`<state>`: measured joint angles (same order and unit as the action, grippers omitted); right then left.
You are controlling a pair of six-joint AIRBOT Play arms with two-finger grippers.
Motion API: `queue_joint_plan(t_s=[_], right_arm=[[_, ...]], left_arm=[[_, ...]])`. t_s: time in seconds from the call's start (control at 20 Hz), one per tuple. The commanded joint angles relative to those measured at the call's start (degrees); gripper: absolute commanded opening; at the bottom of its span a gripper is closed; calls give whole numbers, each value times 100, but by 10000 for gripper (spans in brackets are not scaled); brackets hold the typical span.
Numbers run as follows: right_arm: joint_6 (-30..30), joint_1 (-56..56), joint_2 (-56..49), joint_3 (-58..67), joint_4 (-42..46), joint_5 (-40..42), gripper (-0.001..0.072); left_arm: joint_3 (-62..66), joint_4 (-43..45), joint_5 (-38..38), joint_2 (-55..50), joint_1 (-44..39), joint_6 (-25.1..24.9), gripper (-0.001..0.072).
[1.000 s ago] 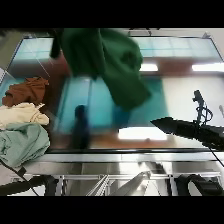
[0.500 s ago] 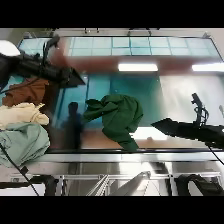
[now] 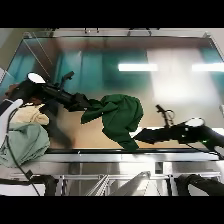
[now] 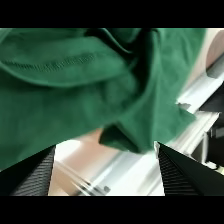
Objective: Fold the shirts.
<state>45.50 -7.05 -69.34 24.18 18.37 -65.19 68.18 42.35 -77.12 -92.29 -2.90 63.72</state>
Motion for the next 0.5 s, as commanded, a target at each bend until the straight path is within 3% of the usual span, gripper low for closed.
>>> queue_joint_plan(t_s=[0.0,0.1,0.15,0.2,0.25,0.45], right_arm=[[-979,-782,-1012,286,-984,55,508],[-988,-970,-1320,570,-986,24,363],[-1043,-986,-1368,678,-988,-15,273],[-1038,-984,-1362,769,-986,-63,147],[-1036,-981,-1327,857,-984,-114,17],[-817,-846,-1097,981,-833,-225,16]], left_arm=[[275,9,-20,-651,-315,-70,704],[680,9,-293,-1104,-540,-63,697],[916,11,-439,-1329,-645,-55,577],[1132,11,-568,-1513,-732,-22,316],[1362,9,-708,-1683,-798,-7,-1],[1976,13,-898,-1888,-835,177,-2]])
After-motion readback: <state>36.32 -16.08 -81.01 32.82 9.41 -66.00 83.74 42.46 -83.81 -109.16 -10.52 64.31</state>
